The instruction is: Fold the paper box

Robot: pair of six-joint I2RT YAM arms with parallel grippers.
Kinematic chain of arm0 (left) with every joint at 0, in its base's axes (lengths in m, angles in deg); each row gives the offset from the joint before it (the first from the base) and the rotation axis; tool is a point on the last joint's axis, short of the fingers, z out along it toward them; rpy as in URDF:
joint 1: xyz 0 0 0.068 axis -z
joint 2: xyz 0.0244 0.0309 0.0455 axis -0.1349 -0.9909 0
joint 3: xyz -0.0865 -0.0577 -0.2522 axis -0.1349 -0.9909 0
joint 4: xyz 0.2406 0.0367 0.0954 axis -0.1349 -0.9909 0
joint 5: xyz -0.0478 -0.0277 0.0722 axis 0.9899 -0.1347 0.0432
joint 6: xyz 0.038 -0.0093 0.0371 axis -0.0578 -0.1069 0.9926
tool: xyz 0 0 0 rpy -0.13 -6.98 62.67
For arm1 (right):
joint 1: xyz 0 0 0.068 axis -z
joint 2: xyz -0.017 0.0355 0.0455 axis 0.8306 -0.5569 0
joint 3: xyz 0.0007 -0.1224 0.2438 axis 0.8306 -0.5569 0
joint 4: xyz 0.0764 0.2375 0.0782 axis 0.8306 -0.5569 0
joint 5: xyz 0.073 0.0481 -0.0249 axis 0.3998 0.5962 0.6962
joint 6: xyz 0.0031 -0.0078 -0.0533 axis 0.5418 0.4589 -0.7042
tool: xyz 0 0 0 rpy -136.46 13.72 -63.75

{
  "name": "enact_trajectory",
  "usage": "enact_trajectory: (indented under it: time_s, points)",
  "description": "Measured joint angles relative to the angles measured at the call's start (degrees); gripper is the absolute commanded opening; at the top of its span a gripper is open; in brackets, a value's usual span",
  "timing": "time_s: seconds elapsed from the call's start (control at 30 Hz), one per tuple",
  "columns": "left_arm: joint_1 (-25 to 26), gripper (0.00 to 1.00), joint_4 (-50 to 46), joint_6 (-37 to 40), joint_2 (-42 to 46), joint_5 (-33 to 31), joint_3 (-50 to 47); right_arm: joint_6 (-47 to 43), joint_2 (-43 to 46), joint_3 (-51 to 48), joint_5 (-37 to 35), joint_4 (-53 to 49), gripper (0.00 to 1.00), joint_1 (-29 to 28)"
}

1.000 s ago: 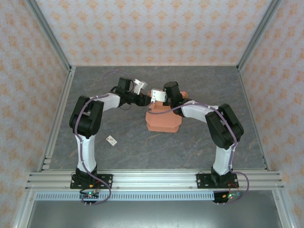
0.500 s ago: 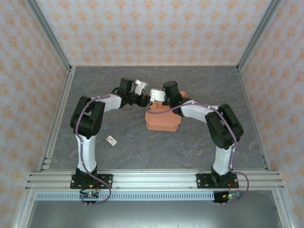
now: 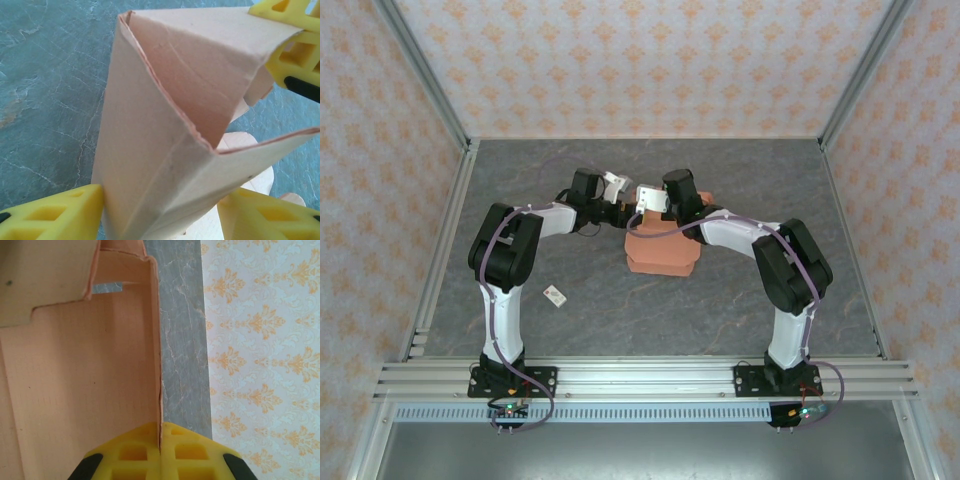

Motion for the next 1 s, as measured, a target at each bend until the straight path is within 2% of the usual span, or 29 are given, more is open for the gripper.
enact_trajectory:
  time_s: [0.27,0.43,1.0]
  points:
    - [1.18,0.62,0.31,-0.85,0.00,-3.80,-0.11,0.37,0.00,0.24,-0.48,-0.26,0.00,-0.22]
    - [1.62,0.64,3.91,-2.47,0.02,-5.66,-2.62,-0.20,0.00,-0.04,-1.42,0.59,0.00,-0.83]
    - [1.62,0.67,7.23,-4.90,0.02,-6.03,-4.52,-3.93,0.07,-5.05,-4.90,10.91,0.00,-2.47]
